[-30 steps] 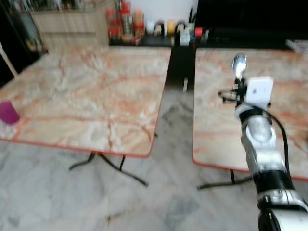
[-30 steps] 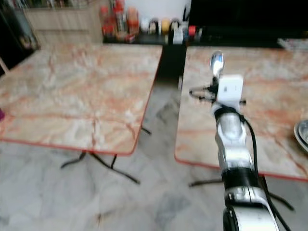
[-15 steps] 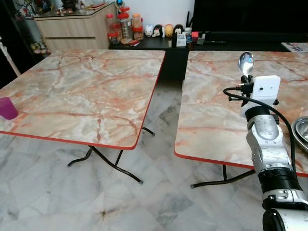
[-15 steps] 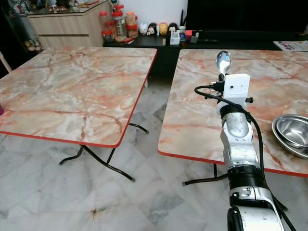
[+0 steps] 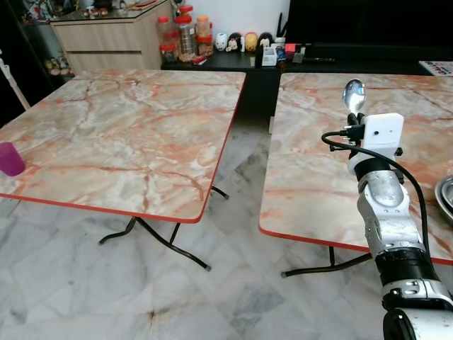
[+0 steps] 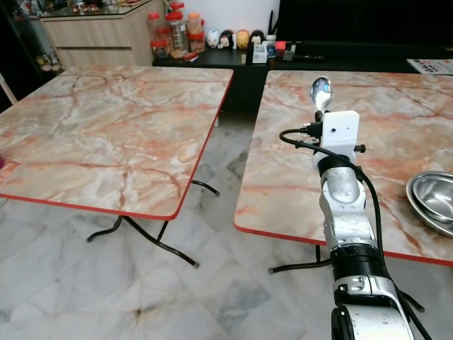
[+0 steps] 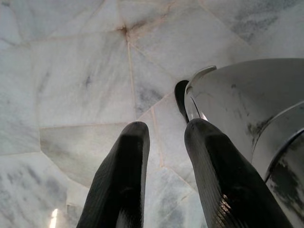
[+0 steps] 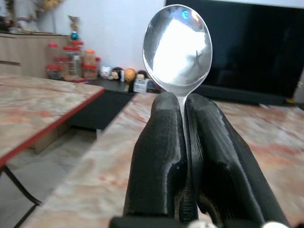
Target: Setting the table
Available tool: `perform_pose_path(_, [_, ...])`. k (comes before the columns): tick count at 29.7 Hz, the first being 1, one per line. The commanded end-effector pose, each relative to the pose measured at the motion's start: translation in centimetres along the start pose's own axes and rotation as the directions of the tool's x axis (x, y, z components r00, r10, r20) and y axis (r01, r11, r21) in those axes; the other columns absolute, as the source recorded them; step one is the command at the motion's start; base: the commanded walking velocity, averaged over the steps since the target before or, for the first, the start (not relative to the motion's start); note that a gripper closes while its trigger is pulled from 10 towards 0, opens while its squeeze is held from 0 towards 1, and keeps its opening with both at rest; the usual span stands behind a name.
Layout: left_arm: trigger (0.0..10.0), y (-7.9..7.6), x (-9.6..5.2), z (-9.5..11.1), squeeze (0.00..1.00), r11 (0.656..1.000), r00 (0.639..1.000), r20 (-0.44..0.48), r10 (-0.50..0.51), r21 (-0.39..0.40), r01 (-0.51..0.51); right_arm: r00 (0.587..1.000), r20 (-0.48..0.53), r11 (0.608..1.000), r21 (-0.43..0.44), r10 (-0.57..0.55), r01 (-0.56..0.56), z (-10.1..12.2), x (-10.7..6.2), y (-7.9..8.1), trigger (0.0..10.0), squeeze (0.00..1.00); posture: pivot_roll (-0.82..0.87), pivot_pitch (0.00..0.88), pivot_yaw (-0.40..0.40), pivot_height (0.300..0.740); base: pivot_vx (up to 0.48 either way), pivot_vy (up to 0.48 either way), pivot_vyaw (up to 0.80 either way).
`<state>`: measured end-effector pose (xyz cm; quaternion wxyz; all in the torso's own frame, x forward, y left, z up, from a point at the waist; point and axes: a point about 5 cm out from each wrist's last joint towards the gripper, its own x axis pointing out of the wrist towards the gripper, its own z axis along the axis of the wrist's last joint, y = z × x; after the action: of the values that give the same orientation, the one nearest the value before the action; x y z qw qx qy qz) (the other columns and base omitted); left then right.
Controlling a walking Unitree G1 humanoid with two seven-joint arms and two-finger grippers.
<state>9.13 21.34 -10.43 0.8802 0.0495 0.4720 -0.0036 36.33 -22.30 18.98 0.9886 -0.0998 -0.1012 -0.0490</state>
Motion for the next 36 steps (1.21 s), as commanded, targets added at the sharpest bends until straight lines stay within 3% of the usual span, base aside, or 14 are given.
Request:
perform_pose_path(1, [10.0, -0.61, -0.04, -0.3, 0.0, 1.0, 1.0, -0.011, -0.022, 0.006, 0.022, 1.0, 0.006, 1.0, -0.001, -0.004, 0.004, 0.38, 0.18, -0.19, 10.0, 0.0, -0.15, 0.0, 0.045, 0.736, 0.0, -0.36, 0.0])
perform_pose_path(36, [10.0, 0.0, 0.0, 0.02, 0.0, 1.0, 1.0, 0.0, -0.014, 0.004, 0.014, 0.998, -0.03, 0.999, -0.007, -0.053, 0.053, -0.07, -0.12, -1.0, 10.0, 0.0, -0.15, 0.013, 0.07, 0.736, 0.0, -0.359, 0.0])
